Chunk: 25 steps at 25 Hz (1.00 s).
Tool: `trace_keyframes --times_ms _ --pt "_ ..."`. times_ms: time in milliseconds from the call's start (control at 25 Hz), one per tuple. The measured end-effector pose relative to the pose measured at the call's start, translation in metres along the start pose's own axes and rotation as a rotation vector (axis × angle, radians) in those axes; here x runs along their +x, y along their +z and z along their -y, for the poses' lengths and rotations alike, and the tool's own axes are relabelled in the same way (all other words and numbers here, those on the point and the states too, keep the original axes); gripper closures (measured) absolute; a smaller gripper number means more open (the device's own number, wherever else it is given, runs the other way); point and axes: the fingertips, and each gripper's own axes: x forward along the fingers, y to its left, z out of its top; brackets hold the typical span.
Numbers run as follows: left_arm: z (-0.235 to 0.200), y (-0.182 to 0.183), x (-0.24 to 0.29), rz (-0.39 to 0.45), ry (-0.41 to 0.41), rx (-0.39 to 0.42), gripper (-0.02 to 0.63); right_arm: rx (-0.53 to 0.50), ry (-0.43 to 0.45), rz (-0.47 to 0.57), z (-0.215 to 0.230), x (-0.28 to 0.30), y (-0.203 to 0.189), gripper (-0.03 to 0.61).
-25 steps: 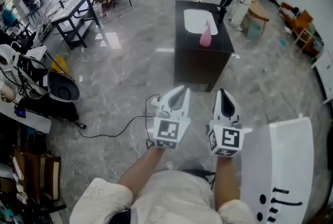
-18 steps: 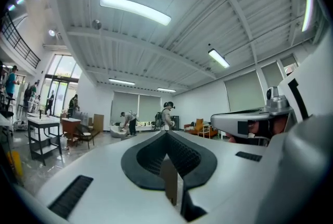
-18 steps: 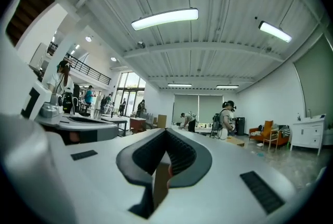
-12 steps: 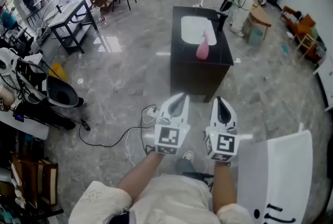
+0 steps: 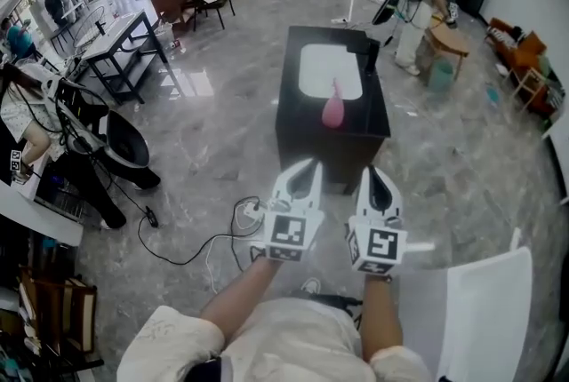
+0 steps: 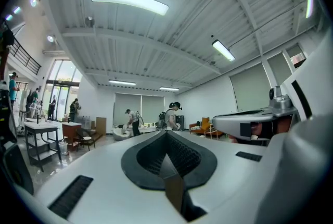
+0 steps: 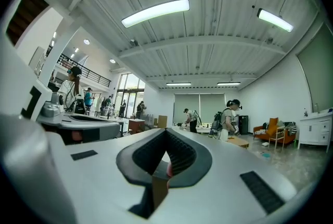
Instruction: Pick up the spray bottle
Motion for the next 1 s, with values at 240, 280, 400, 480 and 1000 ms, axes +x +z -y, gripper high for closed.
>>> trace_keyframes --times_ms 240,280,400,480,1000 --pt "-0.001 0.001 0.048 -0.001 0.031 0.002 0.612 0.010 0.023 -0.001 0.034 0.040 -0.006 0.575" --pt "-0.002 0.000 0.054 -0.002 0.036 0.001 0.612 0.012 0.028 0.002 0.037 0.046 -0.007 0.575" --pt "-0.011 -0.001 0.072 0.000 0.047 0.010 0.612 0.017 0.042 0.000 0.041 0.068 -0.007 0.575" --pt "-0.017 -0.003 0.084 0.003 0.049 0.019 0.612 0.010 0.052 -0.002 0.042 0.084 -0.010 0.575" --pt "-0.101 -0.017 0.196 0.004 0.008 -0.017 0.612 -0.030 0.038 -0.033 0.038 0.225 -0.020 0.575"
